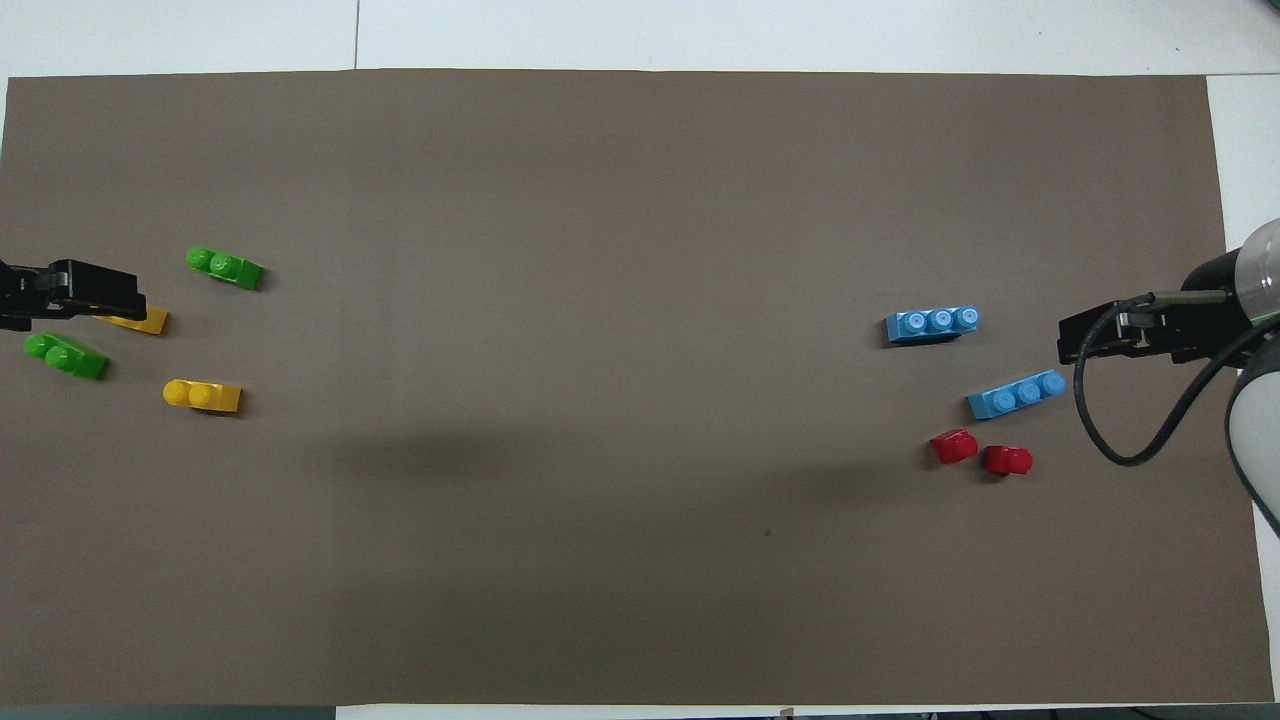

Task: Remove green block with left arm and hold with right

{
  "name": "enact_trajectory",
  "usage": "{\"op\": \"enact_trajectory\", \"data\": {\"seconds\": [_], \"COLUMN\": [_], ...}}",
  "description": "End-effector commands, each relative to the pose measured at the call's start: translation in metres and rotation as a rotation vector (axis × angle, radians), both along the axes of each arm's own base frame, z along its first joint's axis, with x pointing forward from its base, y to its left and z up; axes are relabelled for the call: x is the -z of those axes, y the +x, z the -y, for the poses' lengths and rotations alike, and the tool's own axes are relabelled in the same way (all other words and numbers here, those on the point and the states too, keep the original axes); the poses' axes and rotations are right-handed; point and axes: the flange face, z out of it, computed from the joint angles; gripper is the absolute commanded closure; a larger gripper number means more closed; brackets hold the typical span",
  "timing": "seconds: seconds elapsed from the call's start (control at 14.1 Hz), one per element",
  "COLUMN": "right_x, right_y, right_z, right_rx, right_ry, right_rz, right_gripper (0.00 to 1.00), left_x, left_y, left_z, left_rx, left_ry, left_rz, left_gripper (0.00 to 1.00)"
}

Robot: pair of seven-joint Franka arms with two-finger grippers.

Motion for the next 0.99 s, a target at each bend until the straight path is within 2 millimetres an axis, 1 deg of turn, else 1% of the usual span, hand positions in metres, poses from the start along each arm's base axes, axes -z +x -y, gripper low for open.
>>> {"op": "enact_trajectory", "data": {"seconds": [0.0, 0.36, 0.92], "right_x": [-0.0026, -0.0028, -0.0031], "right_y": [0.0019, 0.0022, 0.0025], "right_z": [0.0055, 0.0053, 0.0021], "right_rx": [-0.013, -0.008, -0.006], "right_ry": [0.003, 0.004, 0.003], "right_rz": [-0.014, -0.010, -0.007], "right_gripper": [0.00, 0.00, 0.00], "left_x": [-0.0064, -0.0069, -0.0070], "left_y": [-0.0046, -0.0066, -0.0071], "left_z": [0.0015, 0.0008, 0.0010], "left_rx": [0.046, 0.077, 0.078], "left_ry": [-0.013, -0.012, -0.013], "left_rz": [-0.008, -0.013, -0.013], "left_gripper": [0.00, 0.00, 0.00]}}
